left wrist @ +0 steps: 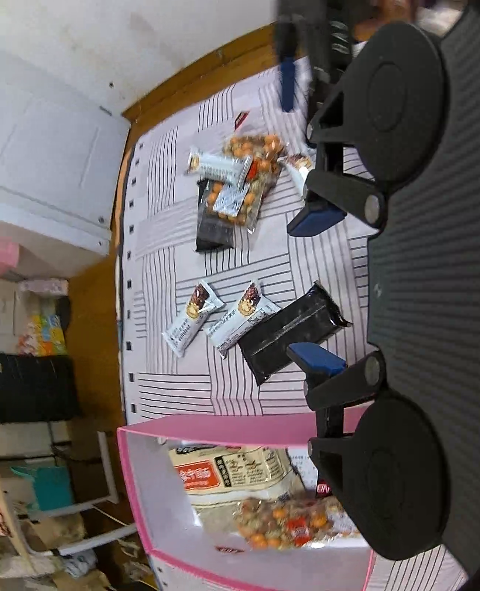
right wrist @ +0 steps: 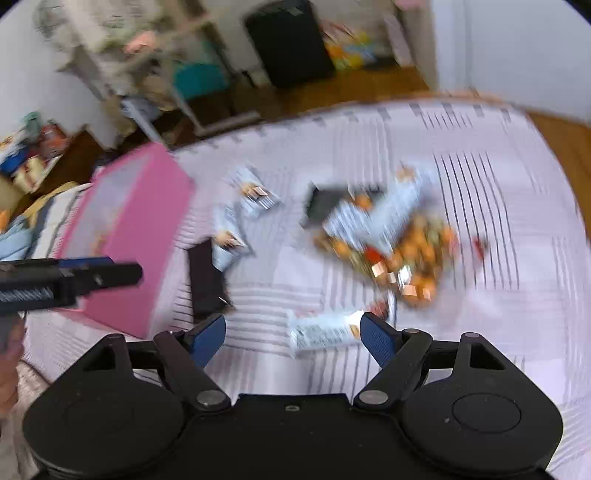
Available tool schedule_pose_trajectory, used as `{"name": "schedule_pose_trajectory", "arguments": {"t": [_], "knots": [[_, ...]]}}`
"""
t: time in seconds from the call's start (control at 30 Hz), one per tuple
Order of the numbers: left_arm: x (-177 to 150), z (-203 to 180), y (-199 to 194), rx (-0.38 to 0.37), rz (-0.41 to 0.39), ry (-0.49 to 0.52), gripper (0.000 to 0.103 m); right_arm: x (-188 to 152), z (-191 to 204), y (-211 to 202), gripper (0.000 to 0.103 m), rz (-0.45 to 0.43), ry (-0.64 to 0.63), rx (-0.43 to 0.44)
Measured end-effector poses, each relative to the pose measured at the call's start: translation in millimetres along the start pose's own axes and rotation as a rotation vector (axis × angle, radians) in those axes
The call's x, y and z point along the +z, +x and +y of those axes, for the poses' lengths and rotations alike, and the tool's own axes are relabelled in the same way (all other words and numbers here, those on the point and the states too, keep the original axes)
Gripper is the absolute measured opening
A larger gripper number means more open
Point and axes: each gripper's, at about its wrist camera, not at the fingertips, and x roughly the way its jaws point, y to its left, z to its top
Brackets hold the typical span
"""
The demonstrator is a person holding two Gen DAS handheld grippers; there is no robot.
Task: Organize snacks
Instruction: 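Release the peanut bag in the box and withdraw the left tool, then grasp a white wafer-roll packet with the left tool while the right tool grasps another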
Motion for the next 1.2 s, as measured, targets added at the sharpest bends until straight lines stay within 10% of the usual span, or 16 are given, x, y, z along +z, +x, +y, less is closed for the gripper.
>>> {"name": "schedule_pose_trajectory", "arguments": {"t": [0.47,0.83,1.0,1.2], "knots": [[19.8,4.9,112.8,0.156,-0.081,-0.164,0.062,-22.0,-54.2,68.9,0.082,0.100,0.413,0.088],[12.3,3.7,155.2,0.280,-0.104,-0.107,0.064,-20.5,-12.6,89.0,0.082,-0.021,0.182,-0.117],[10.4,8.7,159.4,0.270,-0.110,-0.113,0.063,-19.2,-20.6,86.4,0.089,-0.036,0.263,-0.064],[10.5,2.5,159.4,0.256,-0.098,-0.055,0.037,-14.5,-34.7,77.6,0.089,0.013,0.325,-0.011]]}}
